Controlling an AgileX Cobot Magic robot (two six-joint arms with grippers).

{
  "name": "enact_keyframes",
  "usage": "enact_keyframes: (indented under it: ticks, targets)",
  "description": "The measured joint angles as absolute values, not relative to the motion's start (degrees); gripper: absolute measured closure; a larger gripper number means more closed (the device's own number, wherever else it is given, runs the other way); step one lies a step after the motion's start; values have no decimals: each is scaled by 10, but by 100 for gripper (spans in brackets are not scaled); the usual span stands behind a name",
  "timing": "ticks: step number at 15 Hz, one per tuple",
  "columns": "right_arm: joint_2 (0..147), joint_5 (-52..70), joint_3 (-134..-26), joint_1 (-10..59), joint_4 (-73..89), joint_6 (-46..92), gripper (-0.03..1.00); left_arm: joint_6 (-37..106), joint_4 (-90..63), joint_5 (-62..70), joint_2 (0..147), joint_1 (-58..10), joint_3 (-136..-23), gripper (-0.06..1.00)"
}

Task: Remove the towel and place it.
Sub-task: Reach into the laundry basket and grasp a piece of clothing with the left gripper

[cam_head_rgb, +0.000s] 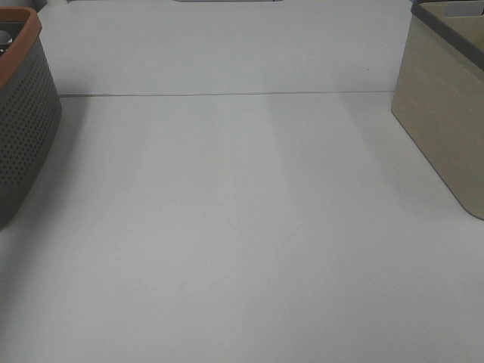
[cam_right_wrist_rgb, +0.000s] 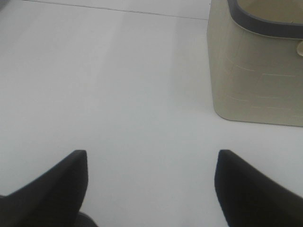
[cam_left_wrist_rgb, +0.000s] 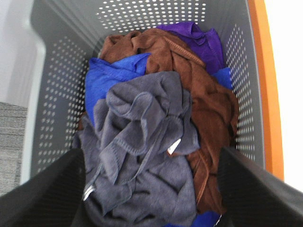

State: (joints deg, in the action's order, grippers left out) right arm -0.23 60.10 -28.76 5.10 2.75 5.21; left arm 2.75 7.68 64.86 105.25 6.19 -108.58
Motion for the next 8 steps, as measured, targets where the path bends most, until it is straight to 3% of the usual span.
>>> enact_keyframes:
  ticks: [8]
  targets:
    - [-2,601,-288,51,13,30,23,6,74,627,1237,62,-1128,22]
